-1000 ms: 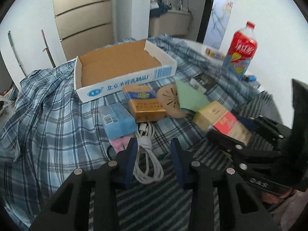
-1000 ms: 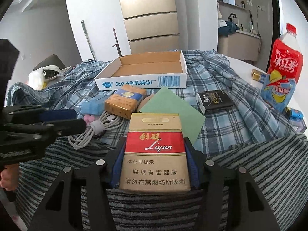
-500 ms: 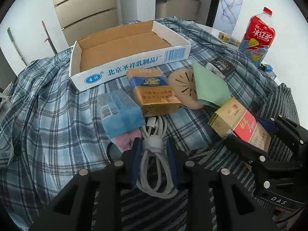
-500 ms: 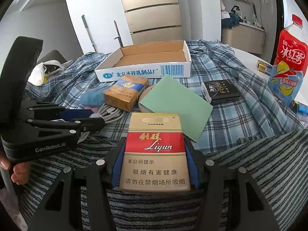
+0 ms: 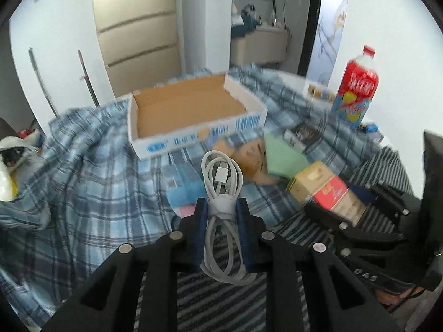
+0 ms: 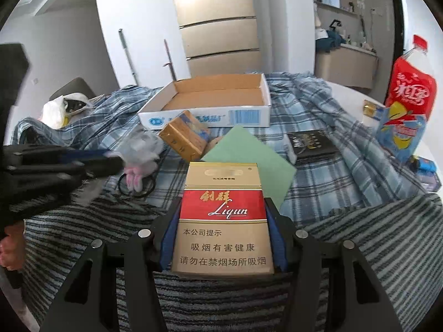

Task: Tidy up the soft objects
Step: 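Grasp the white coiled cable with the left gripper while the right holds the Liqun pack, then carry both items over the white box and release them inside, then withdraw both grippers and move the right gripper to the green card, then grasp the green card with the right gripper while the left grasps the blue-and-pink packet, then lower the green card into the white box and open the right gripper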

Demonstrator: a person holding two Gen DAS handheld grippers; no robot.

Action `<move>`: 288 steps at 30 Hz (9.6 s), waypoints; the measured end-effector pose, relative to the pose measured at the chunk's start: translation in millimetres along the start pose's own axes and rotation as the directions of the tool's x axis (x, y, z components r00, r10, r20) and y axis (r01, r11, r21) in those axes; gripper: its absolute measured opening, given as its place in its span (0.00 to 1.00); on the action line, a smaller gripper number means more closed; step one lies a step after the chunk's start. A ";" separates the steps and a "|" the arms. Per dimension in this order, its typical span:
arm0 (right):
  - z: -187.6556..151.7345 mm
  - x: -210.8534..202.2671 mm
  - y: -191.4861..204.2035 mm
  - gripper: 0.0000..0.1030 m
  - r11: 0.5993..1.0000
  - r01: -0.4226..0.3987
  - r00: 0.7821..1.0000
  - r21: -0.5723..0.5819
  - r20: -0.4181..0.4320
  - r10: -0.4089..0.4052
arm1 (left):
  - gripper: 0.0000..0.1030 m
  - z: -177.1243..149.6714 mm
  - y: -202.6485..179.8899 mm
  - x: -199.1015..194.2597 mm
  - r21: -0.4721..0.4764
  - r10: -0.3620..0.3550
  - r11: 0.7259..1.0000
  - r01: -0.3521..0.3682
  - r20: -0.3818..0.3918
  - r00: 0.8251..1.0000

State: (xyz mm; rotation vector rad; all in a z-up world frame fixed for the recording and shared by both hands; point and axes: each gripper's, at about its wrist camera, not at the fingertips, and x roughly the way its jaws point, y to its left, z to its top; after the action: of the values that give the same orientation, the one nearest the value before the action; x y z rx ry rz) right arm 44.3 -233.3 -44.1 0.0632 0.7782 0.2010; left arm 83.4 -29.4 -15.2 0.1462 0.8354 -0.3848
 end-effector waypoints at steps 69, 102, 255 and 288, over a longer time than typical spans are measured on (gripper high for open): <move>188.0 194.0 -42.2 0.53 0.990 -0.087 0.968 0.114 -0.224 0.110 | 0.22 138.2 105.4 134.8 -0.293 0.165 0.943 -0.160 -0.008 0.986; 206.0 153.8 -39.9 0.67 0.989 -0.127 0.988 0.075 -0.084 0.133 | 0.65 145.2 96.5 102.7 -0.276 0.211 0.945 -0.176 0.105 0.972; 85.4 69.7 -39.2 0.68 0.937 -0.220 0.975 -0.270 -0.094 0.202 | 0.40 6.6 24.6 77.2 -0.176 0.206 0.963 -0.205 -0.012 0.978; 195.2 36.4 -30.4 0.68 0.981 -0.134 0.988 -0.143 0.051 0.143 | 0.40 99.2 20.1 -20.8 -0.155 0.211 0.975 -0.157 0.451 0.867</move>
State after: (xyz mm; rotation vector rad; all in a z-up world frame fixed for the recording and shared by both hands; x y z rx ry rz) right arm 211.5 -252.2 65.7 -0.0092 0.6972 0.3836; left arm 147.5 -32.5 65.9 0.0232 0.3588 -0.1765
